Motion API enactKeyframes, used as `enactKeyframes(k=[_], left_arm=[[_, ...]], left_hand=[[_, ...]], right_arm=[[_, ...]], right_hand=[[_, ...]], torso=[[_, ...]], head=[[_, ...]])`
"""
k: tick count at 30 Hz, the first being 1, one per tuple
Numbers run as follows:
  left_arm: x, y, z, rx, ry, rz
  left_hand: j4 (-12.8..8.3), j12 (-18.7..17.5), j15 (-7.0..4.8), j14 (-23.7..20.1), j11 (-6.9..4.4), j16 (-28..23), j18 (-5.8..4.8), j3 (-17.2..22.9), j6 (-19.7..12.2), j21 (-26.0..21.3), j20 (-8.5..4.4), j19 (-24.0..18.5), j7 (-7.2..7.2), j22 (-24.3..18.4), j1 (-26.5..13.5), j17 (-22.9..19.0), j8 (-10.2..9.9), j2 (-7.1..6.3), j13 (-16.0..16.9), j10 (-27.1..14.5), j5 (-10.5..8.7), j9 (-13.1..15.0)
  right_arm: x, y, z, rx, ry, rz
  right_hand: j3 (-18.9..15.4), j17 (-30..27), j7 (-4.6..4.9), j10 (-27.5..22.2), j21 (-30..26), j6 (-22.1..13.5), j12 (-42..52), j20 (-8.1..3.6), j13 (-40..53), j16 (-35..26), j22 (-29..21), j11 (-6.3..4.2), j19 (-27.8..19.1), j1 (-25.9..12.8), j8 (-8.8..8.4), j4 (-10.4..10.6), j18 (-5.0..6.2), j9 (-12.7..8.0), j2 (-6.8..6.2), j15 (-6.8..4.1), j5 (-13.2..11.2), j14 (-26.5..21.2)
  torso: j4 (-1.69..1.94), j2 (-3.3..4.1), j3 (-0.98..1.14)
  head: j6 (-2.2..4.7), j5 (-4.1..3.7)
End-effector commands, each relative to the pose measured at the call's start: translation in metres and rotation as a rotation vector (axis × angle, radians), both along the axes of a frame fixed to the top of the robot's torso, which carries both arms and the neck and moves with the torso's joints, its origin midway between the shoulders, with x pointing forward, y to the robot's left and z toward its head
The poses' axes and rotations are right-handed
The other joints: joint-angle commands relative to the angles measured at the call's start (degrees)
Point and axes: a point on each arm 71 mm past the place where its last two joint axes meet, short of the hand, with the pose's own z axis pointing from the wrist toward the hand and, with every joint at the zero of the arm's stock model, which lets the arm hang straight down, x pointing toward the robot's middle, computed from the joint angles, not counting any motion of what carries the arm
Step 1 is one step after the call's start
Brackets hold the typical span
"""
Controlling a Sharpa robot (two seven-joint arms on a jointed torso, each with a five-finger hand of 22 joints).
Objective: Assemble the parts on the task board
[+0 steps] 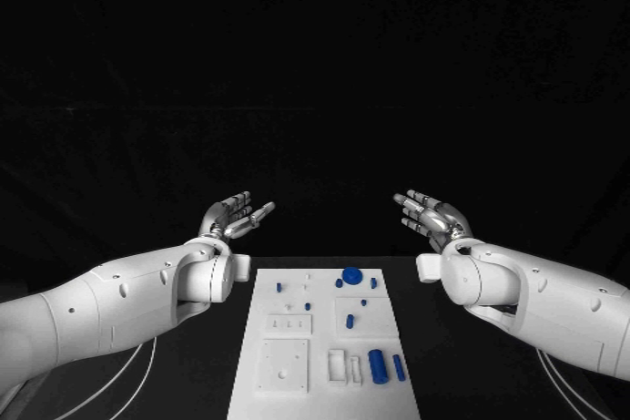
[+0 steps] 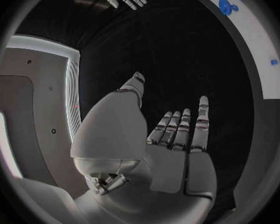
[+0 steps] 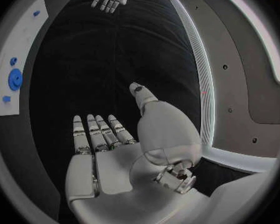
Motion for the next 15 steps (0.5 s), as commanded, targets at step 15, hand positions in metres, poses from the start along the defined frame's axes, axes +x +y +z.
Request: enactKeyframes(k=[15], left_arm=[[0.015, 0.001, 0.002, -0.017, 0.065, -0.089]], left_hand=[[0.43, 0.44, 0.31, 1.27, 0.24, 0.26, 1.38, 0.31, 1.33, 0.46, 0.36, 1.6, 0.24, 0.17, 2.77, 0.12, 0.3, -0.22, 0.13, 1.35, 0.26, 0.13]], right_arm=[[0.019, -0.014, -0.007, -0.152, 0.075, 0.26]], right_hand=[[0.16, 0.33, 2.72, 4.58, 0.6, 4.02, 0.53, 0.23, 0.3, 0.61, 0.23, 0.39, 2.69, 5.42, 0.53, -3.5, 1.52, 0.3, 0.64, 0.56, -0.63, 4.73]], torso=[[0.33, 0.05, -0.09]], head=[[-1.41, -0.06]])
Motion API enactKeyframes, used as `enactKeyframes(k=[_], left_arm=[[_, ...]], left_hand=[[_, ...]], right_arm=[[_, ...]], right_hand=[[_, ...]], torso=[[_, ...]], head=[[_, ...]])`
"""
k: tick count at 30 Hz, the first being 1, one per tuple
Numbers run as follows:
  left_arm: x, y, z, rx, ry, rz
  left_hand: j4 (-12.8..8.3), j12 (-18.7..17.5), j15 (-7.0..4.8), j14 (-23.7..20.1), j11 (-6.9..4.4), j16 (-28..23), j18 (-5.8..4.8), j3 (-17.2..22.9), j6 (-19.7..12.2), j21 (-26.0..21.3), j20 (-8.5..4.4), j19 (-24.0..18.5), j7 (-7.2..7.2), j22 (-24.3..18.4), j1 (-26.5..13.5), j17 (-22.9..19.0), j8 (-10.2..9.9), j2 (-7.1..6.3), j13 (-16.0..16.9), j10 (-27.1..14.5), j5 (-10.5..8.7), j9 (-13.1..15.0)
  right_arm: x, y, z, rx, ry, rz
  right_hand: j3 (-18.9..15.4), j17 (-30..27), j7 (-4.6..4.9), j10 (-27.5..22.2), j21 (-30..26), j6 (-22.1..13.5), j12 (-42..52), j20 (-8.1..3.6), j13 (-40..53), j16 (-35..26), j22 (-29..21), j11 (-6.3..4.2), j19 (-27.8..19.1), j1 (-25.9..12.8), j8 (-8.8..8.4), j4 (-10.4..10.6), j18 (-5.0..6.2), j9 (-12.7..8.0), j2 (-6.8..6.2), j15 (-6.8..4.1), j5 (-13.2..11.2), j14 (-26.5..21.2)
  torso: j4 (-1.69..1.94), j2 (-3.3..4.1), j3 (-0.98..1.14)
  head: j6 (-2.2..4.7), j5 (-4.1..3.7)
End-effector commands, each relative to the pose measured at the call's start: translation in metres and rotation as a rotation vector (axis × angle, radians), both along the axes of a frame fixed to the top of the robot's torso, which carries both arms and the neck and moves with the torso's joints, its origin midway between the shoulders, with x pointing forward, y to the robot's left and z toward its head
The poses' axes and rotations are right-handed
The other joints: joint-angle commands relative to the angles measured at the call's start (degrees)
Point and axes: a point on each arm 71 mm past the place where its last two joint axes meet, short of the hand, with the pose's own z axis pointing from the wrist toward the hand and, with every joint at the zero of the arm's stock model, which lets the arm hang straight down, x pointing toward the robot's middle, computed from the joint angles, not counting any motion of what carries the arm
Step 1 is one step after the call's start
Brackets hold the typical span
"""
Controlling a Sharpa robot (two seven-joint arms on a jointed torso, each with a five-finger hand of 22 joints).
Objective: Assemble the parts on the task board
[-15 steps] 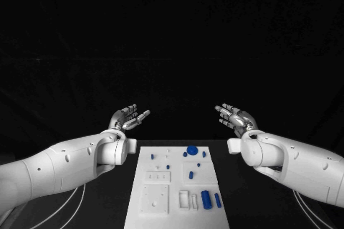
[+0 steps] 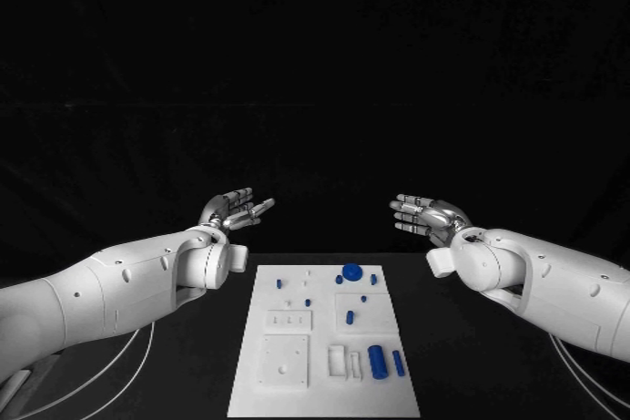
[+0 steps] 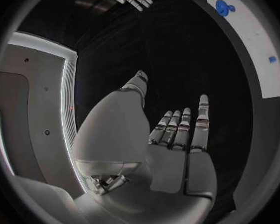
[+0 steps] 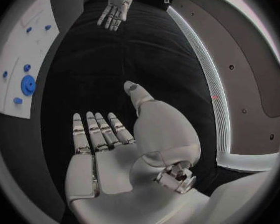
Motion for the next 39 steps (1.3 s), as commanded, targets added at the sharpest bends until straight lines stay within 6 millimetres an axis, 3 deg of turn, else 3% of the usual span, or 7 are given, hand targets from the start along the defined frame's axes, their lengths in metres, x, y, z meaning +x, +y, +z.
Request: enactKeyframes(k=[1, 4, 6, 10, 19, 29, 39], left_arm=[[0.0, -0.004, 0.0, -0.019, 0.013, -0.044], [-0.001, -0.005, 0.0, -0.022, 0.015, -0.055], [-0.003, -0.005, 0.002, -0.024, 0.005, -0.069], [-0.007, -0.002, 0.008, -0.035, -0.03, -0.097], [-0.024, -0.012, 0.028, -0.075, -0.036, -0.25], [-0.041, -0.023, 0.05, -0.096, -0.044, -0.338], [-0.048, -0.029, 0.072, -0.121, -0.095, -0.358]], left_hand=[[-0.07, 0.21, -0.02, 0.31, 0.14, 0.26, 0.5, 0.03, 0.62, 0.2, -0.01, 0.3, 0.13, 0.05, 0.27, 0.06, 0.32, 0.23, 0.07, 0.59, 0.27, 0.06], [-0.67, 0.22, 0.06, 0.67, 0.29, 0.27, 0.52, 0.16, 0.7, 0.23, -0.02, 0.47, 0.26, 0.07, 0.06, 0.08, 0.32, 0.53, 0.09, 0.91, 0.25, 0.06], [-1.66, 0.27, 0.25, 3.76, 0.7, 0.46, 0.86, 0.38, 0.89, 0.73, -0.06, 3.05, 0.59, 0.35, -0.18, 0.24, 0.33, 1.33, 0.14, 2.08, 0.24, 0.07], [-6.29, 1.56, 1.25, 24.37, 2.44, 3.1, 2.39, 0.2, 11.79, 3.89, -1.61, 9.46, 3.1, 1.49, -1.2, 1.28, 1.66, 5.31, 0.98, 21.12, 0.38, 0.73], [-15.66, 1.57, -1.07, 38.74, 0.52, 1.87, -5.37, -3.01, 29.2, 8.63, -10.15, 16.83, 1.84, 2.2, -4.35, 1.64, 1.6, 11.31, 1.31, 38.2, 0.28, 1.41], [-18.06, 1.55, -2.14, 41.45, 0.39, 3.18, -5.64, -2.94, 28.9, 11.21, -11.48, 18.43, 1.9, 2.63, -4.27, 1.69, 1.6, 11.83, 1.31, 38.03, 0.46, 1.41], [-18.74, 1.55, -2.1, 41.33, 0.41, 3.11, -5.55, -2.89, 28.78, 12.05, -11.4, 17.89, 1.91, 2.75, -4.52, 1.72, 1.6, 11.95, 1.31, 37.95, 0.5, 1.41]], right_arm=[[0.0, 0.005, -0.001, -0.141, -0.063, 0.092], [0.001, 0.007, 0.001, -0.226, -0.122, 0.112], [0.002, 0.009, 0.002, -0.318, -0.185, 0.133], [0.004, 0.016, 0.003, -0.494, -0.284, 0.189], [0.002, 0.036, 0.005, -0.915, -0.469, 0.362], [0.003, 0.053, 0.012, -1.187, -0.562, 0.402], [0.007, 0.063, 0.013, -1.335, -0.593, 0.328]], right_hand=[[-0.02, 0.18, 2.72, 3.0, 0.38, 2.67, 0.4, -0.38, 0.16, 0.48, 0.09, 0.47, 1.21, 1.39, 0.37, -1.18, 0.5, 0.16, -0.23, 0.65, -0.28, 3.39], [0.14, 0.37, 2.45, 8.35, 1.64, 7.64, 0.58, -1.76, 0.4, 0.76, 0.77, 0.46, 9.94, 2.51, 0.65, -1.99, 0.26, 0.4, -0.45, 1.66, -0.81, 8.76], [0.68, 1.41, 1.67, 19.53, 3.38, 16.21, 1.17, -3.74, 0.83, 2.05, 1.42, -0.41, 21.94, 3.61, 1.26, -3.25, 0.29, 0.81, -0.88, -0.25, -1.48, 27.91], [3.57, 2.0, 0.35, 34.17, 5.23, 30.1, 1.52, -7.92, 1.39, 2.08, 1.85, -2.91, 36.83, 3.2, 1.65, -5.49, -0.6, 1.45, -1.55, -4.32, -2.56, 40.72], [5.96, 7.23, -1.37, 43.63, 13.35, 40.13, 1.64, -15.29, 1.44, 6.14, 5.26, -6.96, 53.44, 3.0, 1.97, -8.87, -0.06, 1.96, -3.45, -11.51, -4.47, 60.56], [12.42, 31.09, -1.94, 43.63, 33.3, 40.47, 1.69, -18.78, 1.46, 37.82, 20.42, -7.64, 58.52, -0.83, 1.81, -9.04, 0.9, 1.84, -6.26, -13.03, -5.94, 59.55], [19.77, 32.87, -1.84, 42.78, 37.73, 40.05, 1.6, -18.72, 1.43, 39.67, 28.58, -7.28, 55.26, 0.08, 1.77, -8.54, 0.93, 1.89, -9.76, -12.75, -11.83, 58.46]], torso=[[0.21, 0.06, -0.07], [0.26, 0.04, -0.09], [0.31, 0.15, -0.12], [0.23, 0.62, -0.13], [1.76, 3.19, -0.56], [4.48, 6.69, -1.38], [5.89, 9.26, -1.79]], head=[[-0.82, 0.02], [-0.97, 0.06], [-1.11, 0.13], [-1.13, 0.02], [0.14, -0.95], [1.4, -2.22], [1.74, -3.44]])
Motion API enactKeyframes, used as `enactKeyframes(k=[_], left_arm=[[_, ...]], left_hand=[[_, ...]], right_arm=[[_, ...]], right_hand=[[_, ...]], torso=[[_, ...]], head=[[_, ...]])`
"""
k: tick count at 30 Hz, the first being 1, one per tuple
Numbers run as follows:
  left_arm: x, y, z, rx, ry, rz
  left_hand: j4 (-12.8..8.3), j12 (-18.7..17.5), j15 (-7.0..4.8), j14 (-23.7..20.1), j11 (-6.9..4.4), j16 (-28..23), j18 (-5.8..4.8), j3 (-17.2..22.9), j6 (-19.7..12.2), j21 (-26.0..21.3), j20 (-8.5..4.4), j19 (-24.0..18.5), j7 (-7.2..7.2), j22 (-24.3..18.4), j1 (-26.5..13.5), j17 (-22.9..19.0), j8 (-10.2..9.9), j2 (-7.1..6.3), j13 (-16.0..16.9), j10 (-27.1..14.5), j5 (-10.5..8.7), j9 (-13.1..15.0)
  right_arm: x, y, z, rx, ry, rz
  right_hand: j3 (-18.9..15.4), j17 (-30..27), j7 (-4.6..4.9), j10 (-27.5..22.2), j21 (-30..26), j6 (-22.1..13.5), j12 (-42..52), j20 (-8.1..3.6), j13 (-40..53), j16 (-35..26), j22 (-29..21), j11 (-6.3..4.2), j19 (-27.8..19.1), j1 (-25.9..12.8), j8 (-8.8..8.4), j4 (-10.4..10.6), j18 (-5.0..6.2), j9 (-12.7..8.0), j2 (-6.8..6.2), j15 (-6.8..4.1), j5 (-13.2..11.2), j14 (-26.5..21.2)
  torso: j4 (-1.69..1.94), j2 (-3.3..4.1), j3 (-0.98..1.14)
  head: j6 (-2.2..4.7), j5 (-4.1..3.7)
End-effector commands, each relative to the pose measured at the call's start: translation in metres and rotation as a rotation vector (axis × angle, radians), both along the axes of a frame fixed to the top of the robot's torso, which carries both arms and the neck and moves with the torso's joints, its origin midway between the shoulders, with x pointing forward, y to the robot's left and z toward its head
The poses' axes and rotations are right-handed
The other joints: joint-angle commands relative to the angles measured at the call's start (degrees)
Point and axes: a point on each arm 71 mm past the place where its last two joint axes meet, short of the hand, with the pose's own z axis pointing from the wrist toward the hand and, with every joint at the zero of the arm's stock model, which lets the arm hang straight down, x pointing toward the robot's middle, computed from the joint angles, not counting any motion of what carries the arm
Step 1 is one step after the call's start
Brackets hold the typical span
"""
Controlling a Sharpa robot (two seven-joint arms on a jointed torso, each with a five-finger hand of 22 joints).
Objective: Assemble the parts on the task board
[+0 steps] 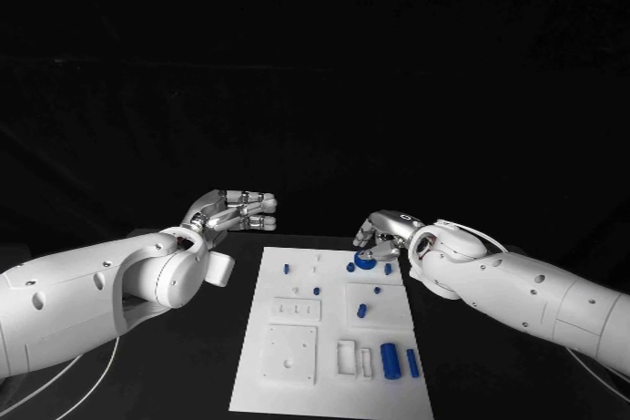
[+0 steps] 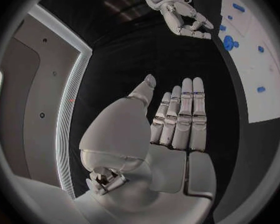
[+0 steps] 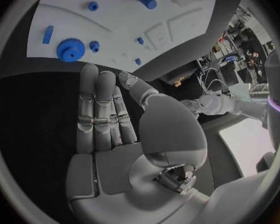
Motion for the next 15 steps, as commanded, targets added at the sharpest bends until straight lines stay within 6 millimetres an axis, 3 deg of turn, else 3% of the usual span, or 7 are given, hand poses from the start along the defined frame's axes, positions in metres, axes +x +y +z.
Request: enactKeyframes(k=[1, 6, 12, 15], left_arm=[[-0.003, -0.005, 0.008, -0.007, -0.029, -0.036], [-0.006, -0.01, 0.016, -0.012, -0.046, -0.056], [-0.009, -0.014, 0.022, -0.014, -0.055, -0.073], [-0.01, -0.015, 0.024, -0.014, -0.059, -0.078]], left_hand=[[-0.43, 0.23, 0.09, 0.0, -0.07, 0.01, -0.46, 0.03, -0.48, 0.22, 0.1, -0.44, 0.06, 0.03, -0.08, -0.03, 0.06, 0.22, 0.07, -0.07, 0.3, 0.03], [-0.53, 0.23, 0.16, -0.13, -0.02, -0.05, -0.47, -0.05, -0.59, 0.3, 0.17, -0.64, 0.08, -0.01, -0.21, -0.03, 0.04, 0.13, 0.08, -0.19, 0.28, 0.02], [-0.58, 0.22, 0.2, -0.23, 0.01, -0.08, -0.47, -0.14, -0.81, 0.38, 0.22, -0.78, 0.1, -0.05, -0.32, -0.03, 0.03, 0.08, 0.07, -0.31, 0.27, 0.01], [-0.58, 0.22, 0.2, -0.23, 0.01, -0.08, -0.47, -0.14, -0.81, 0.38, 0.22, -0.78, 0.1, -0.05, -0.32, -0.03, 0.03, 0.08, 0.07, -0.31, 0.27, 0.01]], right_arm=[[0.003, -0.001, 0.002, -0.11, -0.094, -0.056], [0.003, 0.004, 0.003, -0.162, -0.135, -0.077], [0.004, 0.007, 0.001, -0.201, -0.164, -0.092], [0.004, 0.008, -0.001, -0.214, -0.173, -0.095]], right_hand=[[0.75, 0.23, -0.03, -0.56, 0.37, -0.68, 0.0, 0.18, 0.0, 0.6, 1.18, 0.12, -0.41, 0.21, -0.23, 0.19, 0.51, -0.02, -0.91, 0.18, -0.73, -0.04], [2.16, 0.73, -0.27, -0.95, 0.66, -0.86, 0.0, 0.32, 0.0, 1.89, 2.91, 0.17, 0.27, 0.62, -0.23, 0.44, 0.51, -0.05, -1.84, 0.33, -3.42, 0.06], [4.15, 0.5, -0.32, -1.6, 0.19, -1.43, 0.02, 0.5, 0.02, 3.41, 4.87, 0.3, 1.02, 1.19, -0.22, 1.63, 0.34, -0.15, -3.3, 0.58, -6.0, -0.12], [4.65, -0.25, -0.19, -2.84, -0.94, -1.61, 0.02, 0.64, -0.01, 4.27, 6.16, 0.59, 1.75, 2.07, -0.24, 2.89, 0.37, -0.16, -4.24, 0.72, -6.1, -0.24]], torso=[[0.87, 1.58, -0.3], [1.32, 2.67, -0.39], [1.61, 3.53, -0.52], [1.76, 3.99, -0.52]], head=[[0.19, -0.58], [0.26, -1.02], [0.45, -1.43], [0.64, -1.6]])
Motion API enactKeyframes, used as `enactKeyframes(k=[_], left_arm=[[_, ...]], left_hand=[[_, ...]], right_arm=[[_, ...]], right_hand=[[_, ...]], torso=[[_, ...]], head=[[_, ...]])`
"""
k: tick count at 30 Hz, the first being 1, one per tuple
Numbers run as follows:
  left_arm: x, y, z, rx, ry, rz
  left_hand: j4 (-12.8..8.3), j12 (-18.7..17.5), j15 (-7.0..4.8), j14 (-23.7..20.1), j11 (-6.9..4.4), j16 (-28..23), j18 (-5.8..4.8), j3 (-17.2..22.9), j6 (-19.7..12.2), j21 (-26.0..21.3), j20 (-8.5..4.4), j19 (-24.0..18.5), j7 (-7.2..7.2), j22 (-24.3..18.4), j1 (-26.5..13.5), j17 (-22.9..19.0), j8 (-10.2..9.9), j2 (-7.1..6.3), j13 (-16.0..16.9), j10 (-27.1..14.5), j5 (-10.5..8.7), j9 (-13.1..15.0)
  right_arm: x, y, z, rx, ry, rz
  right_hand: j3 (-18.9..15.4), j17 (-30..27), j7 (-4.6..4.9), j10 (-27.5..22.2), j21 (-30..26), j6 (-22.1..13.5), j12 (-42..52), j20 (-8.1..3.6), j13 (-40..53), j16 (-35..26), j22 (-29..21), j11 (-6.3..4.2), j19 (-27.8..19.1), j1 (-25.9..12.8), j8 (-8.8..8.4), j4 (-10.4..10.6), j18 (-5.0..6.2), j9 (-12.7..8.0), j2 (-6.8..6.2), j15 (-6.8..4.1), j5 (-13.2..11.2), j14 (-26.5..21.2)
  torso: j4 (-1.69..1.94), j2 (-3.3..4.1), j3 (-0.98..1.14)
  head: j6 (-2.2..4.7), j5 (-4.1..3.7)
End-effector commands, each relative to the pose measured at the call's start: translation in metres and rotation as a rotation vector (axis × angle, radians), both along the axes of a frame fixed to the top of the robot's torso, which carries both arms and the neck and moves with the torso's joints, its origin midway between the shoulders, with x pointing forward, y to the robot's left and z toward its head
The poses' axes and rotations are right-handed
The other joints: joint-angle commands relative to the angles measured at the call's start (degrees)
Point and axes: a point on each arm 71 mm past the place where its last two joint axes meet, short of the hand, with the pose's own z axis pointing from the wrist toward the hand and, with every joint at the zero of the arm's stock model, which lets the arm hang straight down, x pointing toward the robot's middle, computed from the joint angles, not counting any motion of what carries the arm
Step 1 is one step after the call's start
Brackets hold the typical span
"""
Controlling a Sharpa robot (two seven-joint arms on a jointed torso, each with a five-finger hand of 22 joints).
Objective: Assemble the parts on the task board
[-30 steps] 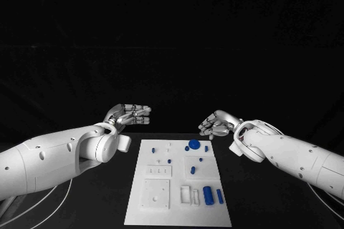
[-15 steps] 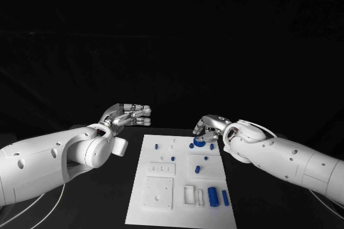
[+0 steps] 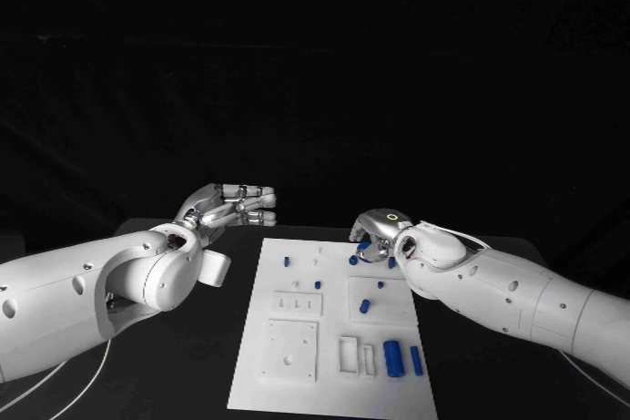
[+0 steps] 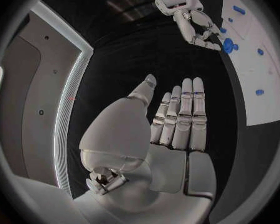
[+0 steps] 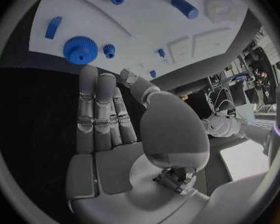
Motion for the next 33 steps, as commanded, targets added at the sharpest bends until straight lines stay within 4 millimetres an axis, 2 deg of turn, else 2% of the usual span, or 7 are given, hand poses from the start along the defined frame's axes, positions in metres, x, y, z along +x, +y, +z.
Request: enactKeyframes(k=[1, 2, 9, 11, 18, 23, 33], left_arm=[[-0.002, -0.003, 0.004, -0.001, -0.02, -0.028], [-0.002, -0.003, 0.005, -0.001, -0.02, -0.028], [-0.002, -0.003, 0.008, -0.001, -0.025, -0.033], [-0.002, -0.003, 0.008, -0.001, -0.026, -0.033], [-0.002, -0.003, 0.01, 0.001, -0.027, -0.033], [-0.001, -0.003, 0.01, 0.002, -0.027, -0.031], [-0.001, -0.003, 0.01, 0.002, -0.027, -0.032]], left_hand=[[-0.48, 0.22, 0.24, -0.3, 0.04, -0.1, -0.42, -0.08, -0.59, 0.43, 0.05, -0.66, 0.11, -0.1, -0.36, -0.03, 0.03, 0.01, 0.08, -0.39, 0.26, 0.01], [-0.48, 0.22, 0.24, -0.3, 0.04, -0.1, -0.42, -0.08, -0.6, 0.43, 0.05, -0.66, 0.11, -0.1, -0.36, -0.03, 0.03, 0.01, 0.08, -0.39, 0.26, 0.01], [-0.48, 0.22, 0.24, -0.3, 0.04, -0.1, -0.42, -0.08, -0.6, 0.43, 0.05, -0.66, 0.11, -0.1, -0.36, -0.03, 0.03, 0.01, 0.08, -0.39, 0.26, 0.01], [-0.53, 0.23, 0.28, -0.38, 0.07, -0.12, -0.39, -0.19, -0.87, 0.54, 0.09, -0.74, 0.15, -0.16, -0.38, -0.03, 0.01, -0.04, 0.09, -0.42, 0.25, 0.0], [-0.49, 0.23, 0.29, -0.37, 0.09, -0.11, -0.38, -0.3, -1.4, 0.6, 0.11, -0.74, 0.25, -0.19, -0.48, -0.02, -0.03, -0.13, 0.09, -0.46, 0.25, -0.03], [-0.49, 0.23, 0.29, -0.37, 0.09, -0.11, -0.38, -0.3, -1.4, 0.6, 0.11, -0.74, 0.25, -0.19, -0.48, -0.02, -0.03, -0.13, 0.09, -0.46, 0.25, -0.03], [-0.51, 0.23, 0.3, -0.38, 0.1, -0.1, -0.33, -0.38, -1.55, 0.78, 0.14, -0.82, 0.27, -0.33, -0.38, -0.02, 0.0, -0.1, 0.08, -0.48, 0.23, -0.01]], right_arm=[[0.001, -0.001, -0.001, -0.059, -0.055, -0.03], [0.001, -0.001, -0.001, -0.061, -0.055, -0.03], [0.001, 0.0, -0.007, -0.072, -0.047, -0.025], [0.001, 0.0, -0.008, -0.073, -0.043, -0.022], [0.001, 0.001, -0.012, -0.073, -0.032, -0.013], [0.0, 0.001, -0.014, -0.076, -0.022, -0.009], [-0.001, 0.001, -0.02, -0.079, -0.009, -0.007]], right_hand=[[-0.06, -0.84, 0.19, -0.63, -0.95, -0.46, 0.01, 0.09, -0.01, 0.83, 1.13, 0.06, 0.94, 0.57, -0.24, 0.87, 0.37, -0.06, -0.71, 0.56, -0.27, -0.07], [-0.24, -2.34, 0.17, -0.64, -2.42, -0.48, 0.0, 0.14, -0.02, 1.79, 2.42, 0.06, 1.66, 1.06, -0.25, 1.57, 0.27, -0.06, -1.01, 0.54, -0.37, -0.31], [0.04, -3.97, 0.14, -0.84, -4.63, -0.55, 0.0, 0.17, -0.02, 2.71, 5.26, 0.11, 2.66, 0.92, -0.23, 1.21, 0.04, -0.05, -0.93, 0.61, -0.3, -0.37], [0.47, -4.77, 0.1, -0.73, -6.6, -0.45, -0.01, 0.14, -0.02, 3.19, 7.79, 0.08, 3.21, 0.76, -0.25, 1.04, 0.06, -0.06, -0.9, 0.56, -0.25, -0.53], [1.16, -4.72, 0.03, -0.33, -7.52, -0.28, -0.01, 0.08, -0.03, 3.66, 9.73, 0.0, 3.66, 0.55, -0.24, 0.92, -0.01, -0.06, -0.83, 0.53, 0.03, -0.48], [2.28, -5.01, -0.08, 0.61, -8.03, 0.25, -0.02, -0.05, -0.03, 4.14, 11.44, -0.16, 3.86, 0.24, -0.27, 0.84, -0.15, -0.05, -0.81, 0.4, 0.01, -0.52], [3.86, -5.29, -0.01, 1.33, -9.78, 0.17, 0.0, -0.15, -0.02, 5.02, 15.12, -0.36, 4.3, -0.17, -0.23, 1.1, -0.17, -0.05, -0.8, 0.32, 0.06, -0.72]], torso=[[0.34, 0.89, -0.03], [0.4, 1.0, -0.01], [0.61, 1.54, 0.08], [0.66, 1.65, 0.05], [0.75, 1.99, 0.01], [0.59, 2.18, -0.09], [0.77, 2.52, -0.2]], head=[[0.23, -0.25], [0.27, -0.29], [0.53, -0.38], [0.51, -0.4], [0.35, -0.25], [0.42, -0.14], [0.16, -0.23]])
